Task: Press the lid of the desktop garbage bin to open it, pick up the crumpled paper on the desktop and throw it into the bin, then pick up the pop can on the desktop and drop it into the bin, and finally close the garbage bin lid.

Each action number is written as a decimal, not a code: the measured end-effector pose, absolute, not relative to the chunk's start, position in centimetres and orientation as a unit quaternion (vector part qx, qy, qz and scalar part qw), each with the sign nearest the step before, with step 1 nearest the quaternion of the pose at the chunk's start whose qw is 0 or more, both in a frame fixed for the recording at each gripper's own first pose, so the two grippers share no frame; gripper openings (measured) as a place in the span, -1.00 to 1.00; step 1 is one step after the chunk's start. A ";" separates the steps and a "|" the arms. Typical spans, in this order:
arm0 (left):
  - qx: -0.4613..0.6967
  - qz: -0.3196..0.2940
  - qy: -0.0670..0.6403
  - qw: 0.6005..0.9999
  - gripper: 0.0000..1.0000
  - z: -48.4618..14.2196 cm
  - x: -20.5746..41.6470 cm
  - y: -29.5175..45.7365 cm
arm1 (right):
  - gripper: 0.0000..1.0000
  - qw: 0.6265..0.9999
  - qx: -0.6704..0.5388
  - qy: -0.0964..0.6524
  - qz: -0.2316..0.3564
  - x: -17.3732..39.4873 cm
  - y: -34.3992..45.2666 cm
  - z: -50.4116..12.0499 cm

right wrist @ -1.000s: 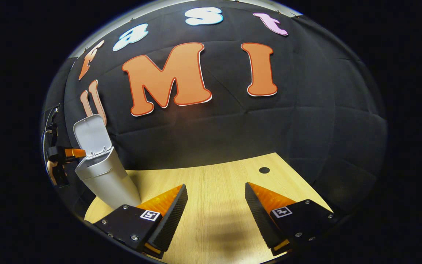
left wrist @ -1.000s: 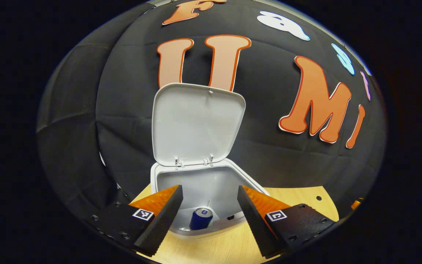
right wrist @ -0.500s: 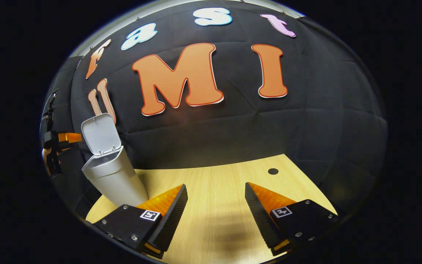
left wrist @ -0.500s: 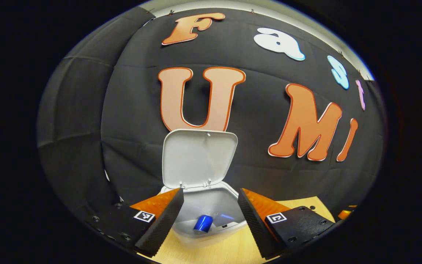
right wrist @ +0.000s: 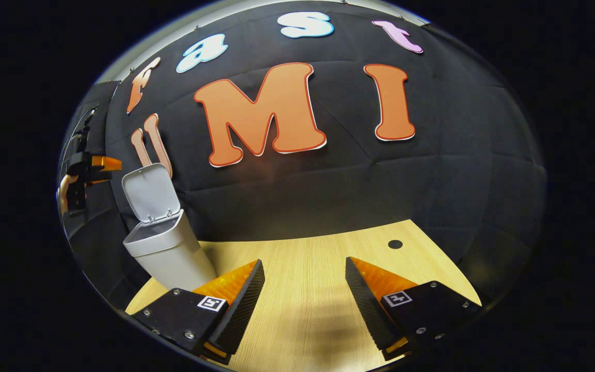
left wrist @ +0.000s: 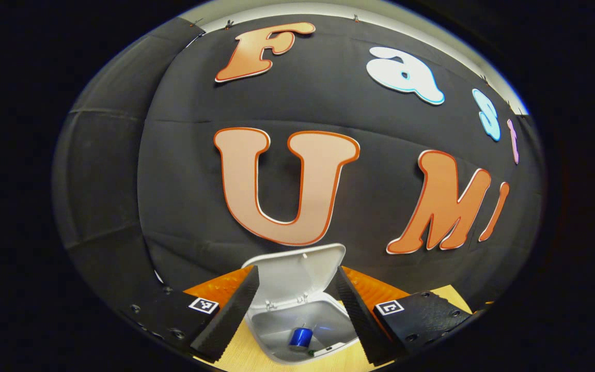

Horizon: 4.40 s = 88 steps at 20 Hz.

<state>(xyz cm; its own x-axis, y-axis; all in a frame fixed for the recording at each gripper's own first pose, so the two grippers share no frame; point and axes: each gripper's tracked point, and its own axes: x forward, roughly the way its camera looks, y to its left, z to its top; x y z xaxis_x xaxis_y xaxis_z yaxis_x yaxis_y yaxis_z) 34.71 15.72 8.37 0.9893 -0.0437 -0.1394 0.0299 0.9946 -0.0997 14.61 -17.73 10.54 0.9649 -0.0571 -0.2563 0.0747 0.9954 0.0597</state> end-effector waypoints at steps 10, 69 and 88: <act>-0.039 0.027 0.116 0.992 0.88 10.9 45.8 18.9 | 0.88 0.989 0.037 0.133 -0.055 15.3 -19.4 10.6; 0.006 -0.025 0.235 0.972 0.93 -11.6 35.8 13.1 | 0.88 0.986 0.043 0.161 0.015 15.5 -17.2 9.7; -0.037 -0.160 0.057 0.985 0.91 2.3 28.4 -2.1 | 0.89 0.996 0.010 0.088 -0.022 14.5 -17.6 15.3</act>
